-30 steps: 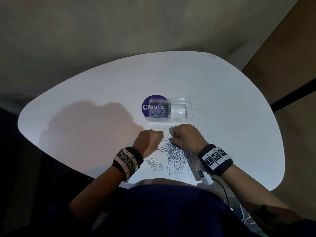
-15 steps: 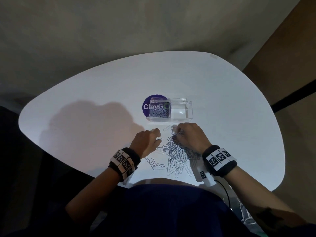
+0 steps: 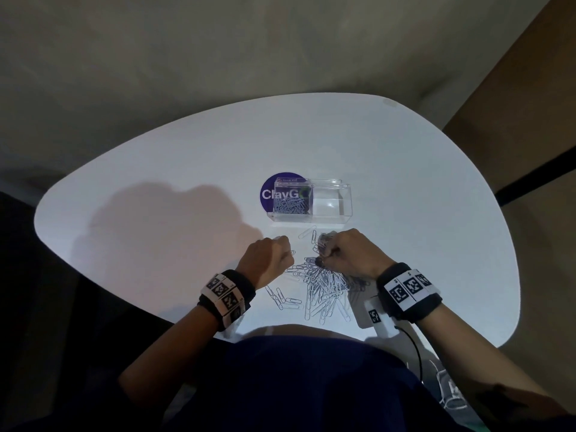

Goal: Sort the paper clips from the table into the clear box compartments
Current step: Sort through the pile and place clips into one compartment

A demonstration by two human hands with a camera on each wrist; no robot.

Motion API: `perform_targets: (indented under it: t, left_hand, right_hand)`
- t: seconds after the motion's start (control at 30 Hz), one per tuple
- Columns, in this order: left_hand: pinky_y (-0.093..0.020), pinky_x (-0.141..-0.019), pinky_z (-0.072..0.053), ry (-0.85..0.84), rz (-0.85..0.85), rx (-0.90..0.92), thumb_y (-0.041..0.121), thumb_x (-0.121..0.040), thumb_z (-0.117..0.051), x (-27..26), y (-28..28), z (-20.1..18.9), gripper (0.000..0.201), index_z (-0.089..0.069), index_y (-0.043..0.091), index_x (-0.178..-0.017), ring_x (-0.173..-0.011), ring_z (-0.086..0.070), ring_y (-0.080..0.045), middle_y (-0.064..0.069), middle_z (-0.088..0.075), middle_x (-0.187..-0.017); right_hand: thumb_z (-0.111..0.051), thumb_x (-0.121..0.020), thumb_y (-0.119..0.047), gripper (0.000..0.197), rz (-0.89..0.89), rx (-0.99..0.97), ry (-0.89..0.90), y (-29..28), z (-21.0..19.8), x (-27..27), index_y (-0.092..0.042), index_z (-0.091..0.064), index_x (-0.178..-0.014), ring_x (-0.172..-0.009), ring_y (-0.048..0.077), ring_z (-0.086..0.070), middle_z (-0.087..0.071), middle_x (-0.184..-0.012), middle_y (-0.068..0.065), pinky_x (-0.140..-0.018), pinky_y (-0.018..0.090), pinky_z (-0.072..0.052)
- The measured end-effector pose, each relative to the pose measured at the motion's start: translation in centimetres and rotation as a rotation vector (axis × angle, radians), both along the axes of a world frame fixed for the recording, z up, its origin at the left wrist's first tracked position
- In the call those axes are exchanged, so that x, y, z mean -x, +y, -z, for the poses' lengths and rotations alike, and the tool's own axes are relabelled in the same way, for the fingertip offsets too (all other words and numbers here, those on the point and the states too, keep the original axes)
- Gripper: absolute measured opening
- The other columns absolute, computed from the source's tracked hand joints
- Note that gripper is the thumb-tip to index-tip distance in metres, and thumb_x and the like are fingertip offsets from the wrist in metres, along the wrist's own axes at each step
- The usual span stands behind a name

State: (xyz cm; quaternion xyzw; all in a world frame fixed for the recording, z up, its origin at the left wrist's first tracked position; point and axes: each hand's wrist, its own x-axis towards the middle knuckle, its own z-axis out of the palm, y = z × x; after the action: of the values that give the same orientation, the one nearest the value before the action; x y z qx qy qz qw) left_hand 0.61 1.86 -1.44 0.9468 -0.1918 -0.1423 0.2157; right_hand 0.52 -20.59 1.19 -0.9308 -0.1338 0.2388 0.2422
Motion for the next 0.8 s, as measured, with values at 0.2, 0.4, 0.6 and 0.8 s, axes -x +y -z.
perform_targets:
  t: [0.2, 0.4, 0.6, 0.8]
  left_hand:
    - [-0.034, -0.060, -0.032, 0.359, -0.216, 0.343, 0.008, -0.091, -0.048, -0.4, 0.0, -1.0, 0.021, -0.045, 0.002, -0.071, -0.060, -0.036, -0.018, -0.005, -0.046, -0.066]
    - [-0.021, -0.042, -0.017, 0.779, -0.367, 0.709, 0.007, -0.077, -0.042, -1.0, 0.1, -2.6, 0.007, -0.045, 0.006, -0.071, -0.042, -0.034, -0.013, -0.021, -0.050, -0.068]
    - [-0.018, -0.041, -0.027, 0.849, -0.364, 0.915, 0.009, -0.075, -0.046, -1.2, 0.4, -2.3, 0.009, -0.042, 0.009, -0.068, -0.046, -0.033, -0.017, -0.016, -0.052, -0.068]
    - [-0.017, -0.038, -0.028, 0.951, -0.399, 1.018, 0.018, -0.071, -0.042, -1.9, 0.8, -2.8, 0.008, -0.041, 0.012, -0.065, -0.038, -0.035, -0.017, -0.012, -0.047, -0.058]
  right_hand:
    - [-0.073, -0.081, -0.033, 0.018, -0.010, 0.000, -0.138, 1.1, 0.8, 0.0, -0.018, -0.063, -0.081, -0.073, 0.017, -0.060, -0.066, -0.080, -0.005, -0.066, 0.031, -0.049]
    - [-0.073, -0.083, -0.025, 0.021, -0.095, 0.075, -0.182, 3.3, 2.3, 0.8, -0.015, -0.056, -0.078, -0.078, 0.021, -0.057, -0.058, -0.081, -0.002, -0.065, 0.034, -0.046]
    - [-0.061, -0.090, -0.015, 0.018, 0.076, -0.126, -0.060, 3.0, 1.8, 0.6, -0.021, -0.058, -0.073, -0.079, 0.019, -0.060, -0.065, -0.084, -0.001, -0.065, 0.025, -0.039]
    - [-0.055, -0.087, -0.022, 0.025, 0.518, -0.689, 0.442, 2.9, -0.1, 0.1, -0.017, -0.051, -0.062, -0.057, 0.019, -0.046, -0.054, -0.066, 0.016, -0.056, 0.032, -0.033]
